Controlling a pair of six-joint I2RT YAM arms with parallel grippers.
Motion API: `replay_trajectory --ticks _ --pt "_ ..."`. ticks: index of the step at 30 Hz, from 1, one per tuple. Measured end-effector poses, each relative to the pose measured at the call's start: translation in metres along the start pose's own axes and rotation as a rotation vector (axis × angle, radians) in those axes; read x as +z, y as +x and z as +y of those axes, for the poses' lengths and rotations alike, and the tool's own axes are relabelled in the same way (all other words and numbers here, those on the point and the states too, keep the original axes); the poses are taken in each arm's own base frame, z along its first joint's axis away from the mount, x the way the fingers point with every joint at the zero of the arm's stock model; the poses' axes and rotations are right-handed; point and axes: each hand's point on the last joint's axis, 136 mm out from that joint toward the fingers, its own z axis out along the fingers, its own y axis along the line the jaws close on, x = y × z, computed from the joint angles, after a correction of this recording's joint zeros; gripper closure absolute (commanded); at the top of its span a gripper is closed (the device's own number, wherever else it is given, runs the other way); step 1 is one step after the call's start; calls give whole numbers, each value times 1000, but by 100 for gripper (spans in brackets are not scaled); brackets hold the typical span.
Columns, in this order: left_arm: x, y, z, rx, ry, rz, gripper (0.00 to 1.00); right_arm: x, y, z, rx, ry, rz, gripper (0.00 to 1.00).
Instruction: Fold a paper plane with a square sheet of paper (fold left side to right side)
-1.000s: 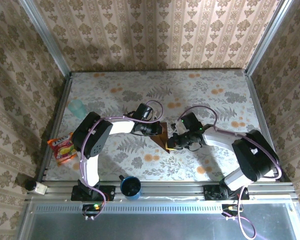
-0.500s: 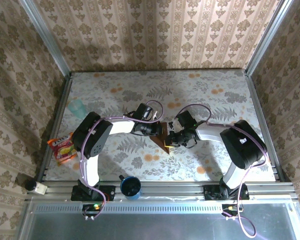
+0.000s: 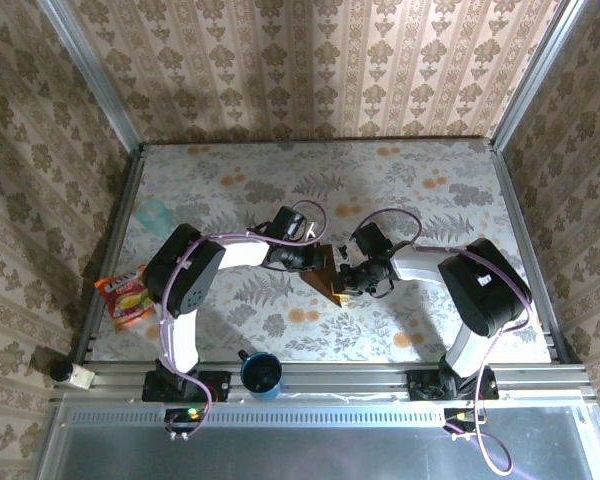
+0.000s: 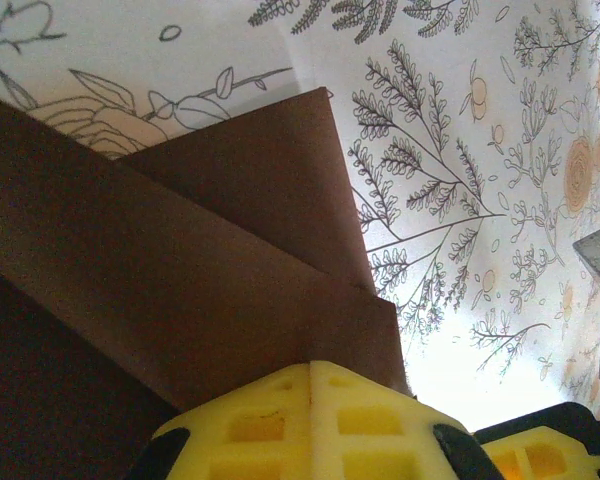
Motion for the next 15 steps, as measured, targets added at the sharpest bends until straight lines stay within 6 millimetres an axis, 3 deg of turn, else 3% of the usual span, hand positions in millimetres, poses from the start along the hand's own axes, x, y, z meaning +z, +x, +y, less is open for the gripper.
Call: replay_trajectory --ticks 7,12,15 --pt "-13 -3 -3 9 -15 -34 100 1 1 -2 -13 -8 -3 100" --pt "-28 -3 -19 45 23 -77 100 2 1 -2 -13 -17 -1 100" --pt "-26 3 -29 57 49 -80 100 2 1 -3 -11 -17 0 100"
